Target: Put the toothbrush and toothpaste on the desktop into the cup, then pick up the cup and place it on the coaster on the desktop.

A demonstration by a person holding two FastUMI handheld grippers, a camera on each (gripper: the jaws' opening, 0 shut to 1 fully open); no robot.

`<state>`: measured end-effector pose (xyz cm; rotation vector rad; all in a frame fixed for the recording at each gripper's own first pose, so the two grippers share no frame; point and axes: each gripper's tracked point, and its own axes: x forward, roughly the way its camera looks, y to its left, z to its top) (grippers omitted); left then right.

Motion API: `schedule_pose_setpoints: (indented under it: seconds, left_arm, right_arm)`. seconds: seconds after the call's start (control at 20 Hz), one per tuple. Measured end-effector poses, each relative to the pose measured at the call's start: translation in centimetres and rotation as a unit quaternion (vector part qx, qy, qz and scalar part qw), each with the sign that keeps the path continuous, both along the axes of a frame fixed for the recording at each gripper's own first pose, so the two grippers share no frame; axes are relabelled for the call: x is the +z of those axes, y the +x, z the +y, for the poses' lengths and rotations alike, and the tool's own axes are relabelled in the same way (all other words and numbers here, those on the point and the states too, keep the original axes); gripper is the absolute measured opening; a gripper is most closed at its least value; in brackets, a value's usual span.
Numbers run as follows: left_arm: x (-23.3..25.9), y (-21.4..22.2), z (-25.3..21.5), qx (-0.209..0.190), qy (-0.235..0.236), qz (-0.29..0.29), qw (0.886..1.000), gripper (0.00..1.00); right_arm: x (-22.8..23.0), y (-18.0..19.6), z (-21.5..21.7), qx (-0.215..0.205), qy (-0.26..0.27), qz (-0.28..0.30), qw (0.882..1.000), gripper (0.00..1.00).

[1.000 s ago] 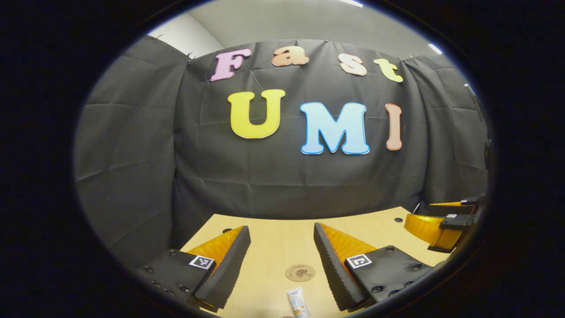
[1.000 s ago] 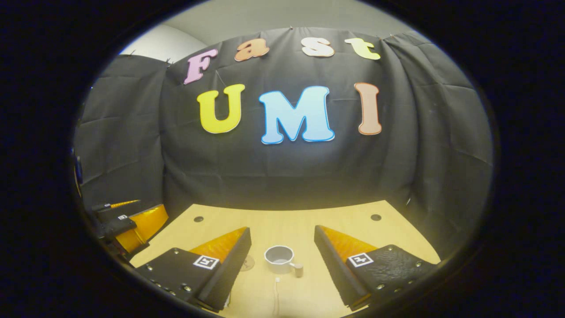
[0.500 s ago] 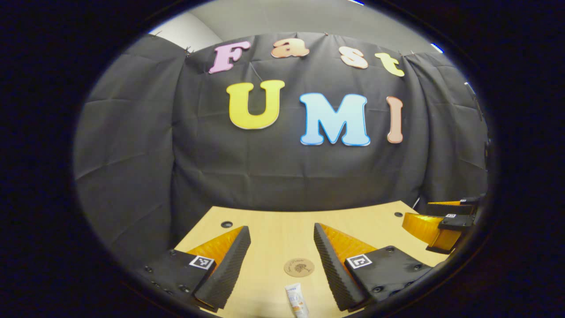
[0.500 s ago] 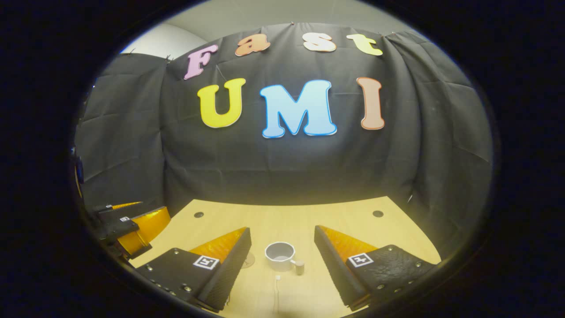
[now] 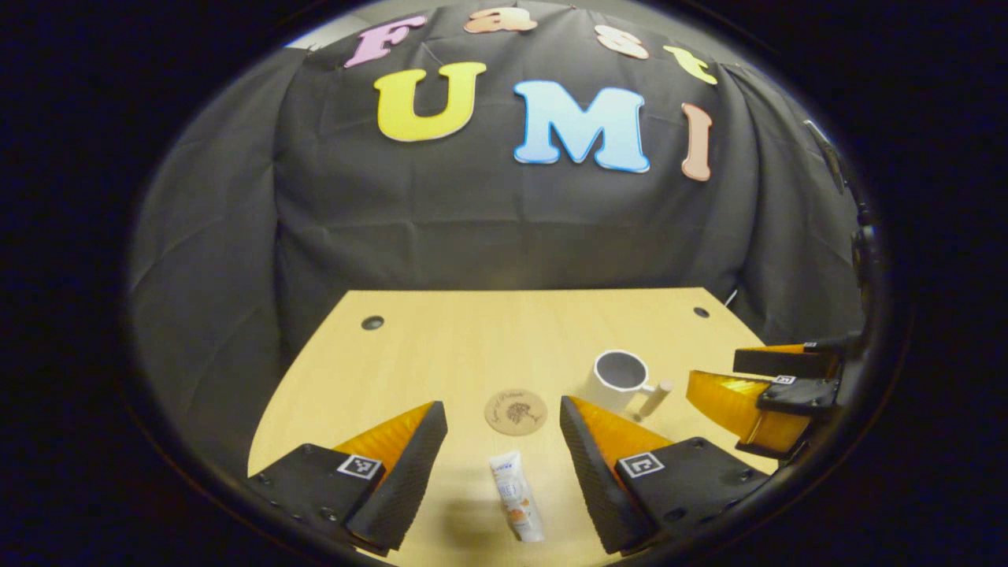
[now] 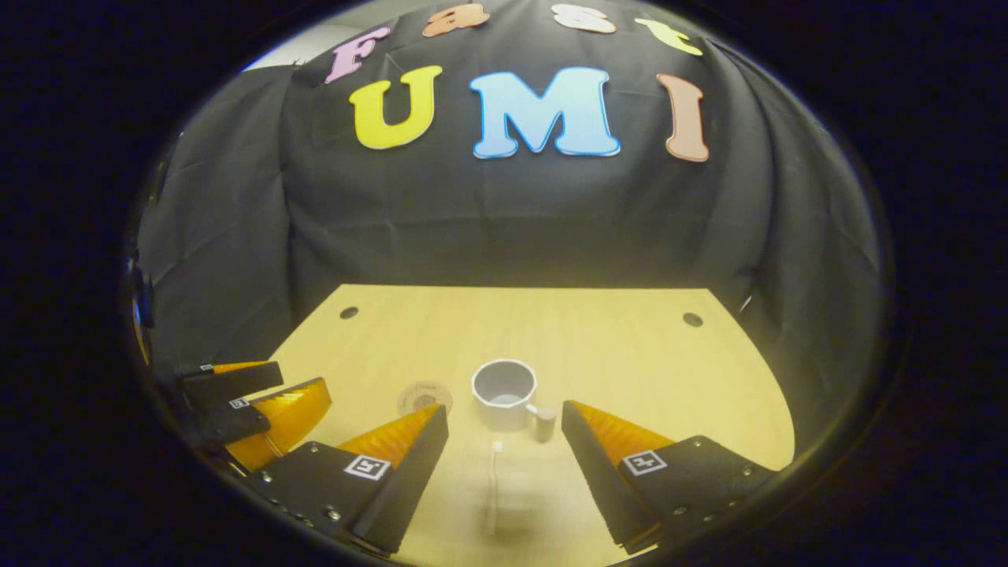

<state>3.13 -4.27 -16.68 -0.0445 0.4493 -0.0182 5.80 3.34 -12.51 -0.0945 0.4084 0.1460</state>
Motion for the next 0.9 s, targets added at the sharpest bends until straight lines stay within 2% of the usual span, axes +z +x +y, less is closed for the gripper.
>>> schedule_pose_setpoints:
  seconds: [0.2,0.3,0.75,0.8,0.85,0.9]
  left_arm:
    - [-5.5,-0.4,-0.5,-0.009,-0.016,0.089,0.996,0.94]
    - [-8.1,-0.4,-0.7,-0.010,-0.027,0.122,0.992,0.94]
    - [-15.8,-0.6,-1.1,0.002,-0.046,0.228,0.973,0.95]
    - [-16.3,-0.8,-1.1,0.003,-0.048,0.237,0.970,0.99]
    - [-17.0,-1.0,-1.1,0.004,-0.049,0.246,0.968,0.95]
    - [-17.6,-1.1,-1.1,0.005,-0.049,0.254,0.966,0.95]
  right_arm:
    - [-3.0,-0.2,-0.4,-0.004,-0.006,0.074,0.997,0.91]
    - [-6.4,-0.5,-0.6,-0.007,-0.010,0.128,0.992,0.91]
    - [-13.8,-0.5,-0.4,-0.010,-0.019,0.250,0.968,0.92]
    - [-14.2,-0.5,-0.4,-0.010,-0.023,0.258,0.966,0.92]
    - [-14.8,-0.5,-0.5,-0.010,-0.030,0.264,0.964,0.91]
    - [-15.2,-0.6,-0.5,-0.009,-0.034,0.271,0.962,0.92]
